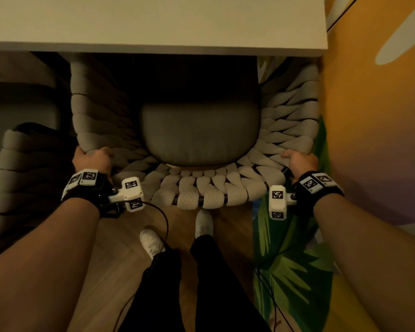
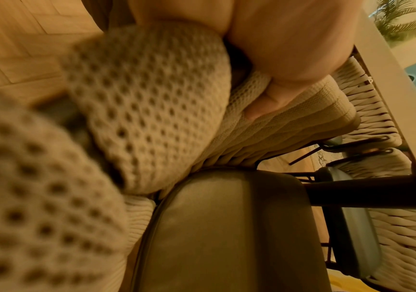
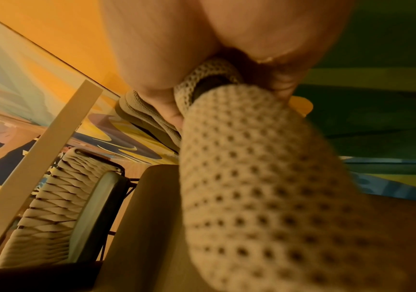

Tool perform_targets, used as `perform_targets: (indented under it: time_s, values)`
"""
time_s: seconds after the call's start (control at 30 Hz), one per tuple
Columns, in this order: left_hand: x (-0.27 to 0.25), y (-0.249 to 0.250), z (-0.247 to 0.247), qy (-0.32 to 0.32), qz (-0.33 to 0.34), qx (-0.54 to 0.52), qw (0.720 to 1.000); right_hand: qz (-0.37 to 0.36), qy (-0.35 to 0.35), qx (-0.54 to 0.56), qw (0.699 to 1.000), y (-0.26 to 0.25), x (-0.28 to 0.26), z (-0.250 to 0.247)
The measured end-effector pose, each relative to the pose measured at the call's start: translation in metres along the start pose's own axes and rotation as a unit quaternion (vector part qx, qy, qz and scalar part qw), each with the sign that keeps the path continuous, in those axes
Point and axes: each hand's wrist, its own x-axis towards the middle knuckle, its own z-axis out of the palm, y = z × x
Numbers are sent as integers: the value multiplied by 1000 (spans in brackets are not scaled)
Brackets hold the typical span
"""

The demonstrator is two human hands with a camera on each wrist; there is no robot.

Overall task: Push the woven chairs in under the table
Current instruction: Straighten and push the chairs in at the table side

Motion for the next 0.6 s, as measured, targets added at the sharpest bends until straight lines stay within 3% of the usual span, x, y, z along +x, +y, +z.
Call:
perform_targets:
  time_s: [0.13,0.23,0.33,0.6]
  values:
    - [1,3,-4,11,-14,-11,1000,-7,-1,5,1000,8,1,2]
    - [5,3,-6,-16,-19,14,1000,-6,4,8,1000,9,2,4]
    - [9,2,-7,7,-4,48,999,-1,14,1,1000,6,2,4]
    - [-8,-3,-32,-79,4,103,992,-29,-21,-5,999,9,-10,-1]
